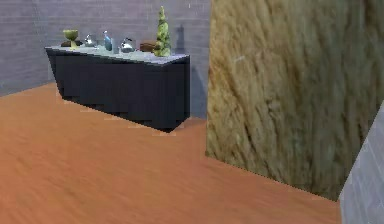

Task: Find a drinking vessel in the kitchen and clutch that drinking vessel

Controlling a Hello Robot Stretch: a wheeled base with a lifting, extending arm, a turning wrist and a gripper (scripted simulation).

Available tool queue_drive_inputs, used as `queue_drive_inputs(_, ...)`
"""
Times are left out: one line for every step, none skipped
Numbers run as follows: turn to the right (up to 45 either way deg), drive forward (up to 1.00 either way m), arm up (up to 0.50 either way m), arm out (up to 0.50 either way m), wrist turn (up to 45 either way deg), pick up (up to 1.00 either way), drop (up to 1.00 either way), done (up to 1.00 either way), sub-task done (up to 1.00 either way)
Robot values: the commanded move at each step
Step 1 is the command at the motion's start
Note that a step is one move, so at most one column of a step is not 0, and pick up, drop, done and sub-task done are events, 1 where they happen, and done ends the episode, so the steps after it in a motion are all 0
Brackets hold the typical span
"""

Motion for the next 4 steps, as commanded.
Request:
queue_drive_inputs(0.0,0.35,0.0,0.0,0.0,0.0,0.0,0.0,0.0)
queue_drive_inputs(-45.0,0.0,0.0,0.0,0.0,0.0,0.0,0.0,0.0)
queue_drive_inputs(-12.0,0.0,0.0,0.0,0.0,0.0,0.0,0.0,0.0)
queue_drive_inputs(0.0,0.8,0.0,0.0,0.0,0.0,0.0,0.0,0.0)
